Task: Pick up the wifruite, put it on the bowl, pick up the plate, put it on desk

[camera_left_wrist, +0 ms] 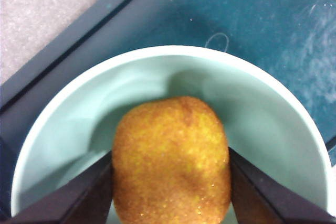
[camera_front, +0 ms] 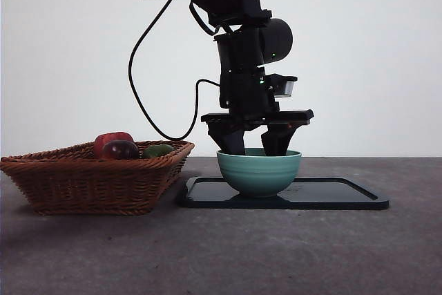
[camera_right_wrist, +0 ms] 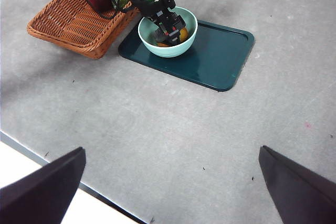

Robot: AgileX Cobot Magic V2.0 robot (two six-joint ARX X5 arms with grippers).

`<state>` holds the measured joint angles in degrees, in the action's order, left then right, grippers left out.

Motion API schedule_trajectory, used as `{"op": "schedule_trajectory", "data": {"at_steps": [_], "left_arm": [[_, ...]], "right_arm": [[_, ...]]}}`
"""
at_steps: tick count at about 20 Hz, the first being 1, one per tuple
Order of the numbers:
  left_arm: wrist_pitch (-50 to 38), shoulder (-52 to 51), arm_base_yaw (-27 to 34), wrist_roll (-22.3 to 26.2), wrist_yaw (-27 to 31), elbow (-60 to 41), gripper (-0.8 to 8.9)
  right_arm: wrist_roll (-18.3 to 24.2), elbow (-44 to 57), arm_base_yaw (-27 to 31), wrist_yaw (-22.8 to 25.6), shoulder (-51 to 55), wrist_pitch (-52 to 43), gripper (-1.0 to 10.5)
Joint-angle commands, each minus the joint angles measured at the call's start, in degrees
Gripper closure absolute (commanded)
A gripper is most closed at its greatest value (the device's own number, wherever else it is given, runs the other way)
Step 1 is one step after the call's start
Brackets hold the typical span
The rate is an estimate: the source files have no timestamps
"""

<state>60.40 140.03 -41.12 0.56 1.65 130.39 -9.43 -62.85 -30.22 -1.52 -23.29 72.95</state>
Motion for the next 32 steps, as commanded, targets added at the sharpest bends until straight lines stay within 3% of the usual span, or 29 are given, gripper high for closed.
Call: {"op": "schedule_trajectory", "data": {"at_steps": [1, 5, 15, 20, 25, 32], "left_arm": [[-0.13, 2.03, -0.52, 0.31, 0.35, 1.6, 5.75], [0.5, 2.03, -0.37, 0.31, 0.35, 2.91, 5.75], [18.93, 1.73, 0.0, -0.92, 0.31, 23.32, 5.74], [23.12, -5.77, 1.99, -3.41, 0.24, 23.71, 5.75], [23.76, -16.61, 3.48, -3.78, 0.28, 18.14, 5.75], [23.78, -33.09, 6.8, -5.09, 0.37, -4.68, 5.97]], "right_arm": [[-0.63, -0.5, -0.35, 0.02, -0.15, -0.46, 4.0], [-0.63, -0.5, -0.35, 0.02, -0.15, -0.46, 4.0], [-0.63, -0.5, -0.35, 0.04, -0.15, -0.46, 4.0], [-0.68, -0.5, -0.35, 0.04, -0.15, -0.46, 4.0], [-1.53, -0.5, -0.35, 0.04, -0.15, -0.55, 4.0], [-2.34, -0.5, -0.35, 0.02, -0.15, -0.55, 4.0]]}}
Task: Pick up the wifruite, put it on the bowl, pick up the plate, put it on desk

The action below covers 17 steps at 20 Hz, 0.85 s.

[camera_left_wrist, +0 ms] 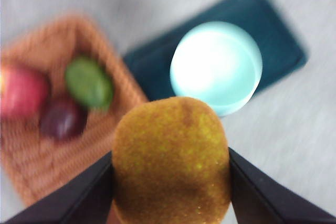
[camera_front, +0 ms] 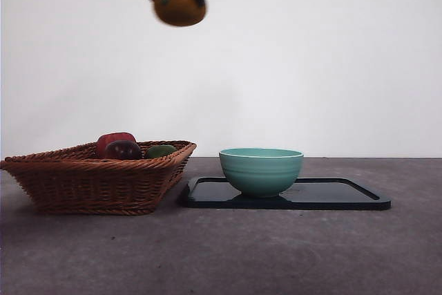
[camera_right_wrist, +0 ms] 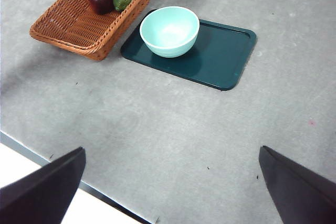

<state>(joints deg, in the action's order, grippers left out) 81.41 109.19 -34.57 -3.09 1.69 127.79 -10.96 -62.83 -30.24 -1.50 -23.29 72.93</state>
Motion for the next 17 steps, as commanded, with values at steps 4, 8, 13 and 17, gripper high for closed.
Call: {"op": "schedule_trajectory", "data": {"at_steps": [4, 8, 13, 17], "left_arm": [[2.78, -8.59, 3.39, -2.29, 0.33, -14.73, 6.1], [-2.03, -12.37, 6.84, -2.58, 0.33, -26.97, 6.1], [-13.75, -13.33, 9.42, -3.43, 0.33, -38.51, 6.09], [-23.87, -13.22, 10.16, -3.45, 0.33, -43.36, 6.09]], "right_arm": [[-0.81, -0.52, -0.33, 0.02, -0.15, -0.7, 4.0], [-0.81, -0.52, -0.33, 0.02, -0.15, -1.81, 4.0], [-0.83, -0.52, -0.33, 0.0, -0.15, -3.04, 4.0], [-0.83, -0.52, -0.33, 0.0, -0.15, -3.04, 4.0]]}}
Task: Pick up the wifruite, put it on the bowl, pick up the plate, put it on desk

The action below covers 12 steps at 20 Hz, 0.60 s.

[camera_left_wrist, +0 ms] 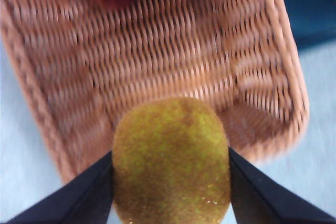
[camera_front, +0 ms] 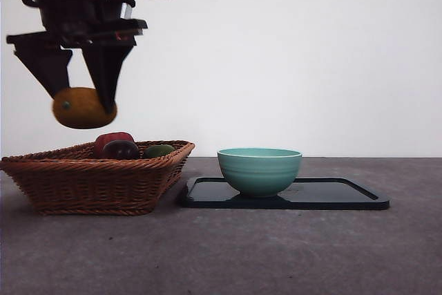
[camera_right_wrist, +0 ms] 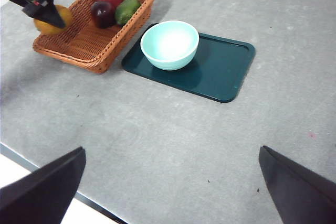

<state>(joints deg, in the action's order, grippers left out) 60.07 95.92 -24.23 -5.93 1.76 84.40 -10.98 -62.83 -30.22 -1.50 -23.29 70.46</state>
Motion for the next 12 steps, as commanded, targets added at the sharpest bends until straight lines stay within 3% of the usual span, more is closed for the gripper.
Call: {"op": "schedule_trajectory", "data": {"at_steps": [1, 12], "left_arm": [[-3.76, 0.55, -0.15, -0.66, 0.26, -0.28, 6.09], [-12.72, 12.94, 0.33, -2.75, 0.28, -0.26, 6.09]], "right_arm": [[-0.81, -0.52, -0.35, 0.0, -0.15, -0.55, 4.0], [-1.05, -0.52, -0.35, -0.04, -0.15, -0.07, 4.0]]}}
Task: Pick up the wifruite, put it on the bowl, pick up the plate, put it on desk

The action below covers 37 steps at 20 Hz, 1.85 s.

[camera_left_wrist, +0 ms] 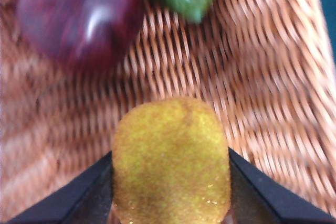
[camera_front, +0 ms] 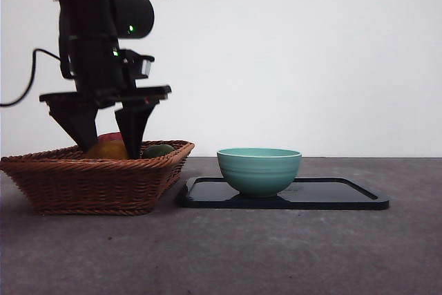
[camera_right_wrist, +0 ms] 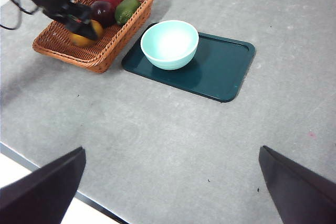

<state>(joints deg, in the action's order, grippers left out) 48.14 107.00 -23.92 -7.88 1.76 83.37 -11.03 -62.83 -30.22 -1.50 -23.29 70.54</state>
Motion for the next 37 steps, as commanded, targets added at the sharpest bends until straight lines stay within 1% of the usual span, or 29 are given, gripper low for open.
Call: {"op": "schedule_trajectory", "data": {"at_steps": [1, 9, 10, 12, 13, 15, 20, 24, 27, 28, 30, 33, 34, 36, 37], "left_arm": [[-1.01, 2.4, 0.02, -0.81, 0.28, 0.76, 6.09], [0.48, 3.19, 0.02, -0.74, 0.26, 0.76, 5.95], [0.46, 3.19, 0.02, -0.74, 0.26, 0.76, 5.79], [0.42, 3.19, 0.02, -0.74, 0.26, 0.76, 4.47], [0.44, 3.19, 0.02, -0.72, 0.26, 0.76, 4.07], [0.63, 3.17, 0.02, -0.59, 0.26, 0.9, 3.66], [5.53, 1.88, 0.02, 1.36, 0.17, 4.96, 2.42], [10.99, -2.8, 0.02, 3.89, -0.5, 7.23, 2.41], [12.87, -8.74, 0.0, 4.02, -1.2, 7.23, 2.41], [13.35, -10.99, 0.0, 4.04, -2.49, 7.23, 2.42], [14.43, -15.85, -0.04, 4.66, -7.48, 7.21, 2.43], [15.61, -23.67, -0.31, 6.99, -17.51, 7.21, 2.51], [16.2, -26.27, -0.55, 7.76, -19.15, 7.21, 2.51], [18.67, -31.61, -0.92, 10.34, -19.47, 7.21, 2.52], [19.74, -34.12, -0.96, 10.54, -19.5, 7.21, 2.51]], "right_arm": [[-1.01, -0.52, -0.35, -0.04, -0.15, -0.15, 4.0], [-1.01, -0.52, -0.35, -0.02, -0.15, -0.22, 4.0], [-1.01, -0.52, -0.35, -0.02, -0.15, -0.22, 4.0], [-1.03, -0.52, -0.35, -0.13, -0.15, -0.2, 4.0], [-1.07, -0.52, -0.35, -0.22, -0.15, -0.2, 4.0], [-1.53, -0.52, -0.35, -0.22, -0.15, -0.2, 4.0], [-1.9, -0.52, -0.35, -0.22, -0.15, -0.2, 4.0], [-1.9, -0.52, -0.35, -0.2, -0.15, -0.2, 4.0], [-1.9, -0.52, -0.35, -0.17, -0.15, -0.22, 4.0], [-1.9, -0.52, -0.35, -0.17, -0.15, -0.22, 4.0], [-1.9, -0.52, -0.35, -0.17, -0.15, -0.24, 4.0], [-1.9, -0.52, -0.35, -0.17, -0.15, -0.22, 4.0], [-1.9, -0.52, -0.35, -0.17, -0.15, -0.22, 4.0], [-2.01, -0.52, -0.35, -0.17, -0.15, -0.22, 4.0], [-2.05, -0.52, -0.35, -0.17, -0.15, -0.24, 4.0]]}}
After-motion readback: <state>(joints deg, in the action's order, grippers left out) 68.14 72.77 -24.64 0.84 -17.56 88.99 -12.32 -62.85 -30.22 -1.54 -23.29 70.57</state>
